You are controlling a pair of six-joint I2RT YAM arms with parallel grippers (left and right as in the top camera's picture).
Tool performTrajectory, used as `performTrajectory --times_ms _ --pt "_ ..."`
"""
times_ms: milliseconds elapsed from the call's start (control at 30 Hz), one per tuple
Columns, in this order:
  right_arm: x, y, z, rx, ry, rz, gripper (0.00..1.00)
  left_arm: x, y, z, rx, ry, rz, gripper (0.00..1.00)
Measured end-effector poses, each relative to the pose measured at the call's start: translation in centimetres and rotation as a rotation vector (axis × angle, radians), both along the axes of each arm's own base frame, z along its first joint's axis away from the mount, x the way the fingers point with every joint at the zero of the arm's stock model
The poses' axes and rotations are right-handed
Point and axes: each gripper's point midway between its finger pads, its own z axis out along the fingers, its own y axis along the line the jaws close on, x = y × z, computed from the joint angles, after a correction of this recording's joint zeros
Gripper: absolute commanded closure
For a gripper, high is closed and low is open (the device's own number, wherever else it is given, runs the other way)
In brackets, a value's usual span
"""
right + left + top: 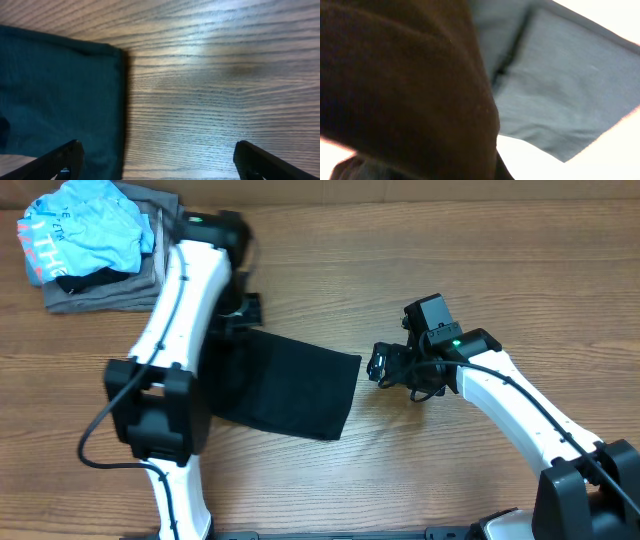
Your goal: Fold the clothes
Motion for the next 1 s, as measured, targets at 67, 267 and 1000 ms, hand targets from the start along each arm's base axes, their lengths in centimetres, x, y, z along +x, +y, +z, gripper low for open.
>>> performTrajectory --times_ms 67,267,1000 --pt "0.0 0.2 -0.3 0.004 0.008 0.003 0.00 -0.4 -2.0 0.0 -0.005 -0.005 -0.045 0.96" --pt "0.2 0.6 -1.8 0.017 0.041 0.009 0.00 -1.6 -7.4 -0.1 -0.024 -0.035 -0.172 0.87" --pt "1.1 -3.5 -0.8 0.111 0.125 -0.129 0.00 -4.5 -14.8 -1.1 -0.138 -0.042 -0.323 0.64"
